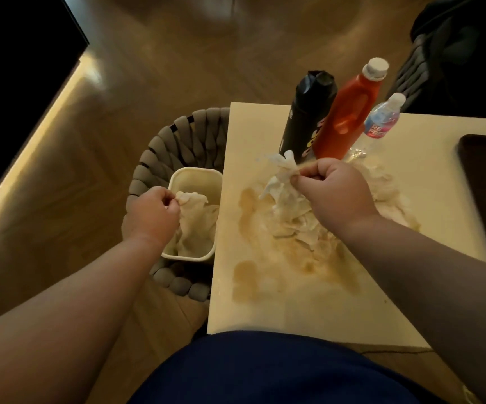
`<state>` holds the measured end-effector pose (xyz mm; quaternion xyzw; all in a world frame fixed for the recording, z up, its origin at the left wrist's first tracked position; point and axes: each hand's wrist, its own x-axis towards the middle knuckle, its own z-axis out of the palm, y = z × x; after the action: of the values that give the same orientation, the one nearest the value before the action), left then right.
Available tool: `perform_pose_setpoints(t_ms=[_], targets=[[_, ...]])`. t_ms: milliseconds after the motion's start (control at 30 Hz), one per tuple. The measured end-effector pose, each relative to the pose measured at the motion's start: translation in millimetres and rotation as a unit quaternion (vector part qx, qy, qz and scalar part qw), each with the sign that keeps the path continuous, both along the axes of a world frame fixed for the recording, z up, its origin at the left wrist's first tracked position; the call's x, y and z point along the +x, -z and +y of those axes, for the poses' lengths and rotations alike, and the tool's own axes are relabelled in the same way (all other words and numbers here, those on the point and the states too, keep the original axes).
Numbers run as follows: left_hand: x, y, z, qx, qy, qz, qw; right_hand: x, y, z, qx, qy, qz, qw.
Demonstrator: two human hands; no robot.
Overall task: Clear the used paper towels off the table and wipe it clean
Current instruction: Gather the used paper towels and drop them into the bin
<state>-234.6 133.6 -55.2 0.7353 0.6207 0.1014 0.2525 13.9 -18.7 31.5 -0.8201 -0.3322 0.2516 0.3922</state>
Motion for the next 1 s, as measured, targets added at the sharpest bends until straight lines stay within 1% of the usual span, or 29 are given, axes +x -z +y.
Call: perform_pose_setpoints(t_ms=[67,167,233,300,400,500,600,667,733,800,867,1000], targets=[[-3.0,11.3,3.8,-0.030,-0.001,0.009,1.000,-8.7,2.4,5.9,-0.010,-0.007,0.008,1.000],[-3.9,21.3,5.3,-0.128,0.016,0.019,0.991,-19.8,4.1,13.3,-0.022,-0.015,0.019,0.999],[-2.0,21.2,3.5,-0.146,0.024,0.005,0.989,-27.6,5.7,19.3,-0.030,-0.025,0.025,0.999],[5.6,12.8,-1.4,-0.142,0.061,-0.047,0.987,-35.5,7.5,26.4,-0.038,-0.034,0.033,0.998],[19.9,-11.1,-11.6,-0.123,0.173,-0.101,0.972,-48.3,9.3,35.5,-0.055,-0.059,0.062,0.995],[29.5,-32.7,-17.2,-0.070,0.236,-0.104,0.964,-58.7,9.8,40.1,-0.053,-0.107,0.087,0.989],[28.1,-39.7,-10.4,-0.016,0.238,-0.098,0.966,-63.2,10.0,42.2,-0.044,-0.126,0.097,0.986],[23.6,-39.0,-5.9,-0.019,0.225,-0.108,0.968,-63.2,10.1,43.3,-0.043,-0.127,0.099,0.986],[20.3,-38.2,-5.6,-0.046,0.217,-0.130,0.966,-63.2,11.1,44.0,-0.038,-0.126,0.114,0.985],[21.2,-39.0,-9.0,-0.069,0.227,-0.130,0.963,-64.8,12.1,45.7,-0.036,-0.129,0.137,0.981],[23.8,-37.9,-13.3,-0.054,0.239,-0.138,0.960,-68.1,13.7,47.4,-0.037,-0.142,0.155,0.977],[21.1,-36.2,-10.3,-0.012,0.188,-0.147,0.971,-72.2,14.5,49.9,-0.039,-0.148,0.151,0.977]])
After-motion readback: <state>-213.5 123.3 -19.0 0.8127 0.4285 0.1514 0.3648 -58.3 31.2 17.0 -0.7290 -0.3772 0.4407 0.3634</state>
